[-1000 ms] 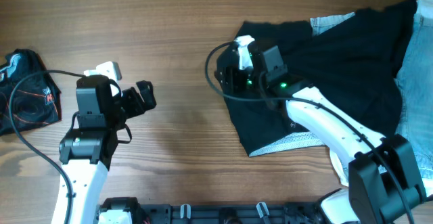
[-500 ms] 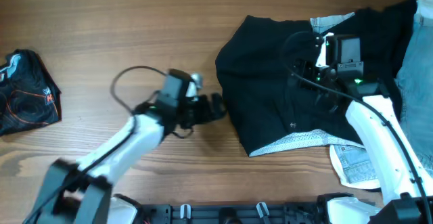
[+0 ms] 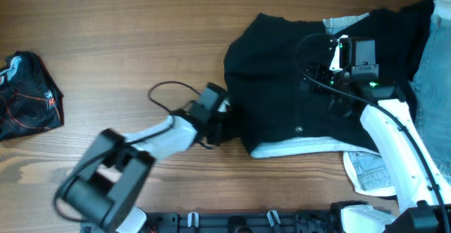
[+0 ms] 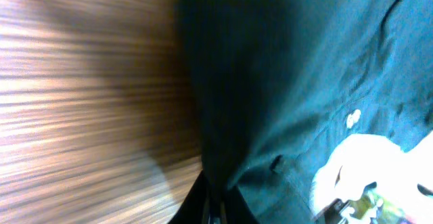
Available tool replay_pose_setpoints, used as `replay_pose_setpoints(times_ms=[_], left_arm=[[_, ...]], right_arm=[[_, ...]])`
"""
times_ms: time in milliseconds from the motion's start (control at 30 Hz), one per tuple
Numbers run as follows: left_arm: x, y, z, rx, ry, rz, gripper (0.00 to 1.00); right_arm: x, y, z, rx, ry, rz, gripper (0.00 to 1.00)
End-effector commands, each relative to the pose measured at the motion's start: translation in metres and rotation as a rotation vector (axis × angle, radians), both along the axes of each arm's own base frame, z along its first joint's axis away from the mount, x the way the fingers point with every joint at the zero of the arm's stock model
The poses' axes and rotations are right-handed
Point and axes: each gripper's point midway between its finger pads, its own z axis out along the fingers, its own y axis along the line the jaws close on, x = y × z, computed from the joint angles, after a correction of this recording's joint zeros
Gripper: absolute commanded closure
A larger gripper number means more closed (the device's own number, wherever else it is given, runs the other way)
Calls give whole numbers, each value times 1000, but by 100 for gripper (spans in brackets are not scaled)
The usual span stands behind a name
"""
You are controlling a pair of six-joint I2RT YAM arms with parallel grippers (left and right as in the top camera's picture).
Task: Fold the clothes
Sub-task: 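Drag the black shorts left to the table center with both grippers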
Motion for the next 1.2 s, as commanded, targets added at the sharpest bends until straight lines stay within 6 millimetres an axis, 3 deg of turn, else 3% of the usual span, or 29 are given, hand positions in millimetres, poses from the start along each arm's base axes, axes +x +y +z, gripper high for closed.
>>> replay_pose_setpoints(times_ms=[0,133,167,200,233,267,300,333,433,567,667,733,833,900,967,1000,1033,1067,1100,1167], left_arm=[[76,103,60,68,-250,173,96],[144,260,142,143,-435,553,96],[151,288,157,152,-470,618,83],[152,307,165,152,-486,659,40],[148,313,163,142,-468,673,22],[136,309,152,138,-393,673,5],[124,302,141,137,-319,664,0],[97,285,123,136,-165,637,0],[34,250,92,210,130,540,0],[-14,203,52,259,267,377,0],[-45,184,26,276,353,336,0],[-54,179,17,282,366,322,0],[-51,174,4,275,318,307,5],[-47,172,-5,265,267,301,10],[-39,172,-12,258,213,308,23],[-38,171,-17,254,195,309,37],[-43,172,-22,257,205,308,58],[-46,172,-23,261,213,307,79],[-47,173,-23,263,217,308,96],[-51,182,-23,267,252,343,96]], right_arm=[[-1,-10,4,-47,-4,-22,0],[-3,-12,3,-34,10,-65,1],[-3,-12,2,-34,10,-64,0],[-4,-12,2,-34,13,-64,0],[-6,-12,1,-35,20,-64,0],[-6,-12,1,-36,24,-63,0],[-7,-10,-1,-29,29,-57,0],[-8,-4,-3,0,39,-38,0],[-11,15,-17,95,88,12,0],[-4,25,-60,160,202,-16,1],[10,34,-96,207,246,-19,6],[18,34,-116,225,262,-67,9],[33,35,-135,251,249,-112,16],[41,36,-139,255,221,-108,30],[43,35,-138,250,215,-106,58],[37,33,-141,239,240,-113,73],[27,28,-146,207,280,-133,88],[16,22,-150,175,324,-149,95],[6,18,-152,151,364,-162,96],[-29,13,-158,118,504,-181,96]])
